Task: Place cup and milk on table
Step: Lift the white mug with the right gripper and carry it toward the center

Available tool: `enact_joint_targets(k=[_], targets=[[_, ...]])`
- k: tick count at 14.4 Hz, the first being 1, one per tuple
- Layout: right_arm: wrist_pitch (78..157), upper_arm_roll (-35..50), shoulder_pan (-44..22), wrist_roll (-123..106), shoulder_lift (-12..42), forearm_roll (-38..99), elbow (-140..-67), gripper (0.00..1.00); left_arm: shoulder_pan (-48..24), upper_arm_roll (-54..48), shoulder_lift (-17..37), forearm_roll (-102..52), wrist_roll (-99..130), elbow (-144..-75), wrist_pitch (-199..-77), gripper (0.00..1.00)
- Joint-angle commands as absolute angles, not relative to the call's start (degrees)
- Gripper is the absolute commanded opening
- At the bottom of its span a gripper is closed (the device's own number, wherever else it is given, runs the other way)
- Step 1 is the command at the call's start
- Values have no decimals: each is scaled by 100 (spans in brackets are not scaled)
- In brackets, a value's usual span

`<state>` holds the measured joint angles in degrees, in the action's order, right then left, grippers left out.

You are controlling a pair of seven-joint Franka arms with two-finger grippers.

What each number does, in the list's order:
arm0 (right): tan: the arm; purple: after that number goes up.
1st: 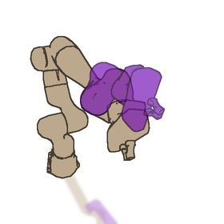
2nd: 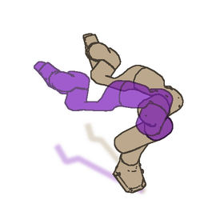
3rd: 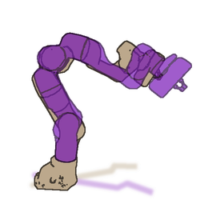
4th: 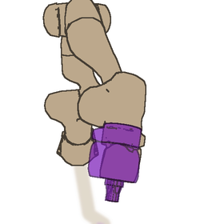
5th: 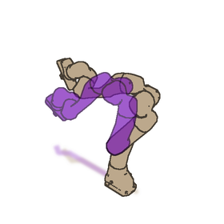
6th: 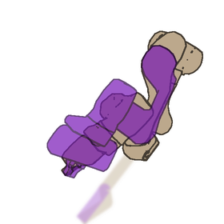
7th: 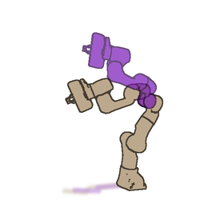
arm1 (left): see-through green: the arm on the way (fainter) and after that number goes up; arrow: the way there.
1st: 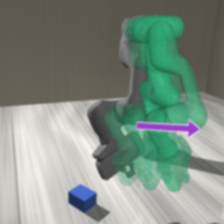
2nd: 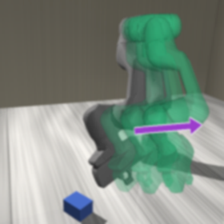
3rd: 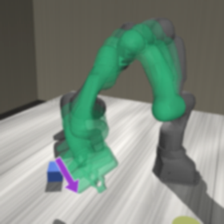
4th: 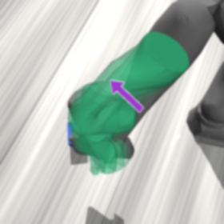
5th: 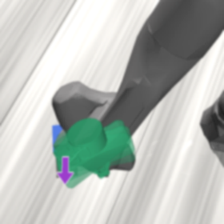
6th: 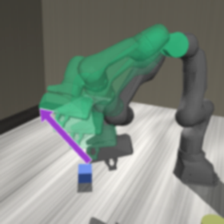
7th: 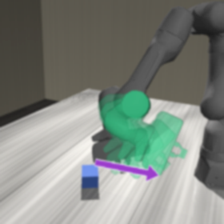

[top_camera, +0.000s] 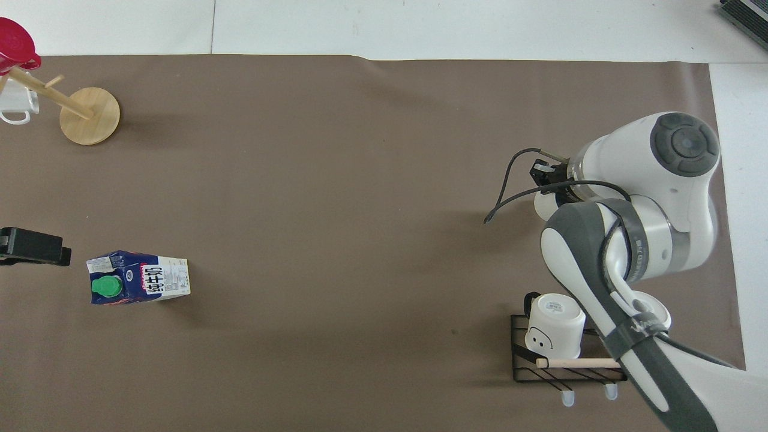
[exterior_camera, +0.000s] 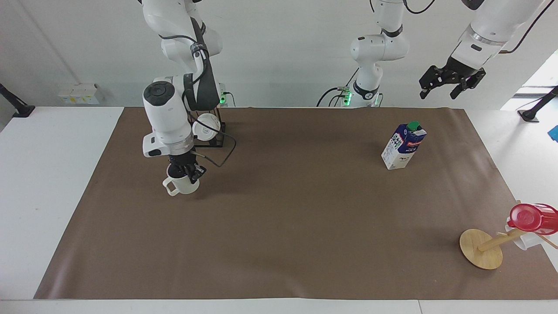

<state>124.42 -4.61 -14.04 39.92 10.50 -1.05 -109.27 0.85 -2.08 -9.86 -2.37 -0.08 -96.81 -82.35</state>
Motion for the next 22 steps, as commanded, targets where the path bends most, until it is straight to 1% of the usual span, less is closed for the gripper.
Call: enact_joint_targets(k=[1,6,10,12,16,18,19,22], targets=[[12384,-457,-1747,4576,1186,-9,-10714,0,9,-149,-949,-149,-62,-9562,-8174,100],[12419,-457,-2705,6027,1309,-35,-10574,0,9,-150,-949,-149,-62,-9562,-8174,100],[12454,-457,-3057,6406,1336,-79,-10477,0,9,-158,-949,-149,-62,-9562,-8174,100],[12463,-457,-3303,6529,1467,-70,-10433,0,0,-158,-949,-149,-88,-9554,-8183,100],[12551,-457,-3822,7039,1898,-105,-10196,0,-9,-158,-949,-149,-53,-9562,-8183,100],[12586,-448,-3867,7110,1995,-97,-10134,0,9,-158,-958,-149,-79,-9562,-8139,100],[12734,-448,-3937,7136,2039,-105,-10142,0,9,-150,-949,-149,-62,-9562,-8156,100],[12885,-448,-3964,7050,2057,-105,-10187,0,18,-149,-941,-149,-53,-9554,-8218,100]])
